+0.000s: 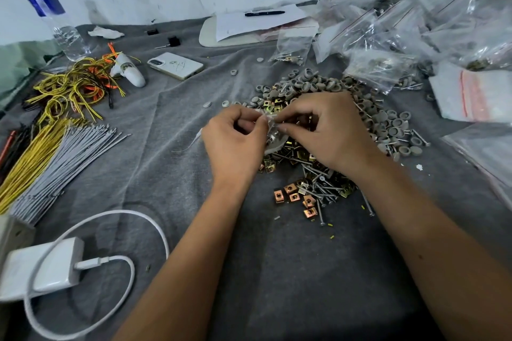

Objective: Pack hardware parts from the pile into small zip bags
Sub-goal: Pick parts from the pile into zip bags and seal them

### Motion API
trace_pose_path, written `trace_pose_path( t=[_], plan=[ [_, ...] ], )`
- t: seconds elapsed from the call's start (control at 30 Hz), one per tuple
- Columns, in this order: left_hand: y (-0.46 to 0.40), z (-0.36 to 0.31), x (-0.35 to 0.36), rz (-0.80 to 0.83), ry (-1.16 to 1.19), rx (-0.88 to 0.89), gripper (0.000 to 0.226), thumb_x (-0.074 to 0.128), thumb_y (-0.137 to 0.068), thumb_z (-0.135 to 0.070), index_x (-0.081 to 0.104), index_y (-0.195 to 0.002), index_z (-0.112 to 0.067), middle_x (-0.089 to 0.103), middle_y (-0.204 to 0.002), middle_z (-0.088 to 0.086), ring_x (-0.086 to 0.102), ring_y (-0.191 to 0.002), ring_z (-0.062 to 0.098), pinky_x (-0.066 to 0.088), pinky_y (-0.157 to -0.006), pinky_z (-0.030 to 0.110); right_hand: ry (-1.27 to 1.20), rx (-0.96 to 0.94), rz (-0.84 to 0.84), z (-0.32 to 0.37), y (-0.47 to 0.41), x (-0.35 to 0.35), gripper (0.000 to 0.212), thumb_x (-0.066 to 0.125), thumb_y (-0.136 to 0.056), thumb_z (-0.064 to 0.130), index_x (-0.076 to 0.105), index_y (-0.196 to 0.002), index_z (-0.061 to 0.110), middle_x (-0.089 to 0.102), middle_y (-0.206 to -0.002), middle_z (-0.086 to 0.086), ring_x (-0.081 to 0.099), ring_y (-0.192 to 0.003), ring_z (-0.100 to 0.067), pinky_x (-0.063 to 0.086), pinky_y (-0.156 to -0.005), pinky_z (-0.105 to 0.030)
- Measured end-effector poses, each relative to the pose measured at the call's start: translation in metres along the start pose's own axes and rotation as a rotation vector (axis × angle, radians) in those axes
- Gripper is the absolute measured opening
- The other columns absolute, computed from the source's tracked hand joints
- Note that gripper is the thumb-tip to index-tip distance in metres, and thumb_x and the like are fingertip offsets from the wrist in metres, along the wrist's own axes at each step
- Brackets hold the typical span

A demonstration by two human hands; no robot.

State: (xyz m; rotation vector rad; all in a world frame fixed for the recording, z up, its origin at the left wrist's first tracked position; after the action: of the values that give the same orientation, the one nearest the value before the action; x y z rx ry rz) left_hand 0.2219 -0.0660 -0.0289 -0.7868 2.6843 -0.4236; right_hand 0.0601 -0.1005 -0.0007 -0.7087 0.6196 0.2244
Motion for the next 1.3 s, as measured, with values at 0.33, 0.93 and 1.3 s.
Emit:
trace_pose_path(
  t=[0.33, 0.93, 1.3],
  plan=[
    [-0.004, 0.006, -0.002, -0.068, 0.053, -0.084, 0.005, 0.077, -0.081, -0.025, 0.077, -0.077, -0.022, 0.068, -0.061, -0.001, 0.067, -0.060, 0.020, 0.059, -0.061, 0.044, 0.026, 0.018, -0.072, -0.002, 0.000, -0.004, 0.010, 0.085, -0.082, 0.021, 0.077, -0.087, 0.018, 0.070, -0.080, 0.013, 0.064, -0.072, -0.001, 0.045, -0.067, -0.008],
    [-0.006, 0.004, -0.007, -0.123, 0.023, -0.079, 0.014, 0.076, -0.088, -0.012, 0.075, -0.077, -0.020, 0.064, -0.060, -0.009, 0.060, -0.058, 0.005, 0.053, -0.062, 0.030, 0.415, -0.035, 0.456, -0.005, 0.003, 0.010, 0.024, 0.074, -0.087, 0.049, 0.055, -0.081, 0.036, 0.056, -0.091, 0.011, 0.046, -0.094, -0.012, 0.049, -0.086, -0.041],
    [-0.006, 0.006, -0.006, -0.087, 0.019, -0.082, 0.009, 0.077, -0.088, -0.014, 0.076, -0.081, -0.020, 0.067, -0.063, -0.007, 0.061, -0.058, 0.005, 0.050, -0.061, 0.027, -0.120, 0.057, 0.198, 0.001, 0.002, 0.000, 0.008, 0.061, -0.101, 0.013, 0.056, -0.096, 0.018, 0.070, -0.083, 0.006, 0.068, -0.072, -0.006, 0.048, -0.063, -0.017]
  ],
)
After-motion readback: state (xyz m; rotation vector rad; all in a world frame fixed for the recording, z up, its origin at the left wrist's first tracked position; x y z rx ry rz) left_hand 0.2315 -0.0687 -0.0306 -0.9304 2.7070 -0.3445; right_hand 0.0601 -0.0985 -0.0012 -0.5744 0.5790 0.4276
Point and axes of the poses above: each hand's wrist, its own y-axis away from the middle knuckle, its own x-axis out of the palm, z = x × y, the point moved 2 cm from there along -y, towards the middle knuckle
